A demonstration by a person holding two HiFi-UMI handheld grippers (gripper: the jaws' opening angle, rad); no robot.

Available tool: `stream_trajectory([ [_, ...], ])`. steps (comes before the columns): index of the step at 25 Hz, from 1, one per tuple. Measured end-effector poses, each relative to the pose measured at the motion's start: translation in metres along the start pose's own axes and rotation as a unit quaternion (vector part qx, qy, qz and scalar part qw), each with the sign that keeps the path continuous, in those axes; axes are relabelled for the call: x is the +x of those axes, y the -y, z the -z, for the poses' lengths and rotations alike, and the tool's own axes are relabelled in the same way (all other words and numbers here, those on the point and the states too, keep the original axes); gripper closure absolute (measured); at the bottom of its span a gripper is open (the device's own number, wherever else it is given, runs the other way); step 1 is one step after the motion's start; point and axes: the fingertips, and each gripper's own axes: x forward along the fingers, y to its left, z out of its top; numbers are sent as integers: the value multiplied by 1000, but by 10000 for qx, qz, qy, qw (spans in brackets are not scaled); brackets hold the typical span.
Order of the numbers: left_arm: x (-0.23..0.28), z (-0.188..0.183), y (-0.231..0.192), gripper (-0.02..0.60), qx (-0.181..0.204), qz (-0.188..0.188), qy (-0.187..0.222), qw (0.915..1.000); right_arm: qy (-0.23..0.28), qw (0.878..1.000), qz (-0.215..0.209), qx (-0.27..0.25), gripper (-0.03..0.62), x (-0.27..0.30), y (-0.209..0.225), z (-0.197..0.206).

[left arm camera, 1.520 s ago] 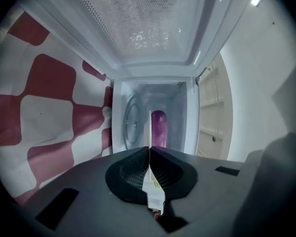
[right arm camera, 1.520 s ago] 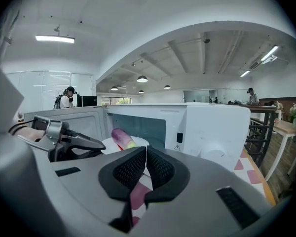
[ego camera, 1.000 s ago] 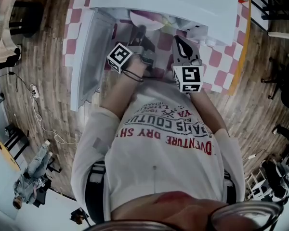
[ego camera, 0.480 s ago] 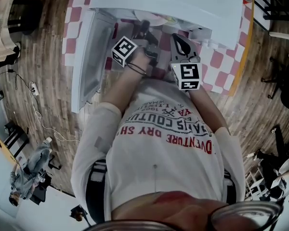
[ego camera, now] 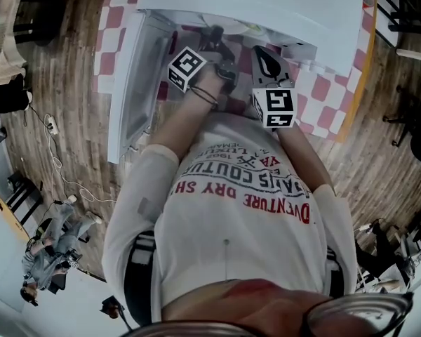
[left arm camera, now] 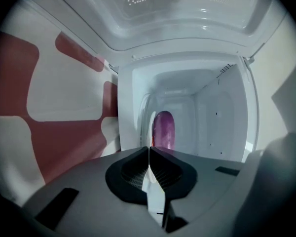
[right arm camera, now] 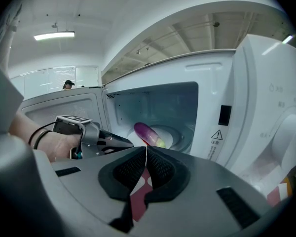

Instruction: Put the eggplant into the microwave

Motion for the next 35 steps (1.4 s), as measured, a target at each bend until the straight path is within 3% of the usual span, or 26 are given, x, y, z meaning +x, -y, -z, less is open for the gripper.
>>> stream_trajectory([
  [6,-1,-2,-1,551,222,-149,12,9996,-27,10000,-43,32,566,3,-4,3],
  [10,-2,-3,3,542,78,-331,94,9994,-72,9999,-92,20,566,5,-8,7],
  [15,-1,-1,10,360,15,-274,6,9996,-93,9999,-132,37,566,7,-10,10],
  [18,-8,-3,6,356,97,-311,-11,9995,-112,9999,-113,66,566,6,-10,12],
  [20,-15,-4,7,356,409,-358,1,9985,-110,9999,-99,72,566,5,-9,13],
  [23,-29,-3,17,377,1015,-393,-20,9941,-77,9999,-60,108,566,2,-7,13],
  [26,-43,0,26,528,1290,-365,-49,9910,-18,9999,-11,145,566,-2,-7,10],
  [32,-67,7,53,554,1795,185,-159,9835,168,9997,170,106,566,-15,-13,-3],
  [35,-80,11,72,555,2516,412,-196,9667,333,9992,237,37,566,-23,-17,-16],
])
